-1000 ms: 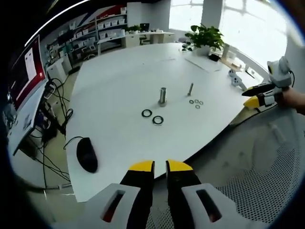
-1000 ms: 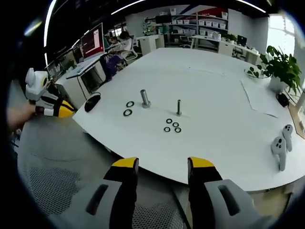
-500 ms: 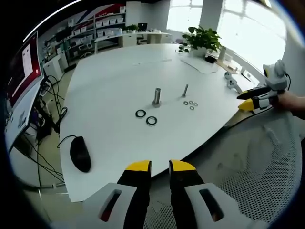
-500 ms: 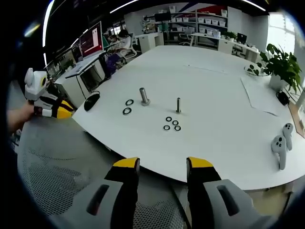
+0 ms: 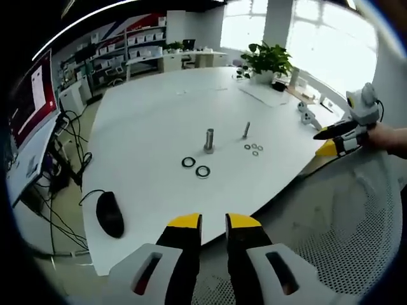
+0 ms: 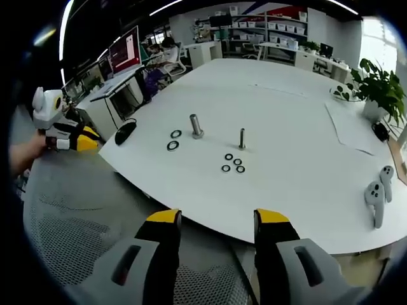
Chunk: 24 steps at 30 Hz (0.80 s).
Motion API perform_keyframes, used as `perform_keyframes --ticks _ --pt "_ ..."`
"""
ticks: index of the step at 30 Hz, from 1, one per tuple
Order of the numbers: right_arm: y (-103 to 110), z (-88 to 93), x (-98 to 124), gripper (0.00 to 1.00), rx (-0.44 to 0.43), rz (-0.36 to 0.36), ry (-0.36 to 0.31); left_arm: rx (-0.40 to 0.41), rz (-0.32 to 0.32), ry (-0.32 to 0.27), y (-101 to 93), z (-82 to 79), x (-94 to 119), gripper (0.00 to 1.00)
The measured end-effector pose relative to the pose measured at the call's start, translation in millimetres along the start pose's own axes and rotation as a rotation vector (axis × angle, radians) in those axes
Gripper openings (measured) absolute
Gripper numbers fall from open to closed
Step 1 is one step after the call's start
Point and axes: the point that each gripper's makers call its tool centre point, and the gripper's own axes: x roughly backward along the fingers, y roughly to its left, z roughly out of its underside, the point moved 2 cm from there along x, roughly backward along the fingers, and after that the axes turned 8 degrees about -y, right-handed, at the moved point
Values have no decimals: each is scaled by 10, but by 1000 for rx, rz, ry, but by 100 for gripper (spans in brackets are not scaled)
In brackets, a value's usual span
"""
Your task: Place the washer onto the threaded stud by aligning its center hole with the stud, sliding it down to the base, and recovering from edge contact or off-axis alignment until the washer reaches the visible bottom stop.
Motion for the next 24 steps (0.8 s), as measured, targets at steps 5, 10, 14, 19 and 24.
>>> perform_keyframes --ticks 5,10,14,19,24 --pt "-1 5 5 48 7 0 1 -22 -3 12 -13 25 -12 14" --pt "5 -2 5 48 7 -3 0 -28 1 32 -22 61 -17 14" --pt "-9 -19 7 48 -1 2 -8 -24 5 46 -20 70 -29 14" --pt "-15 -23 12 48 -5 2 -11 -19 12 23 -34 13 -17 14" --pt "-21 -38 14 48 -15 -2 -14 9 48 49 -71 7 -45 15"
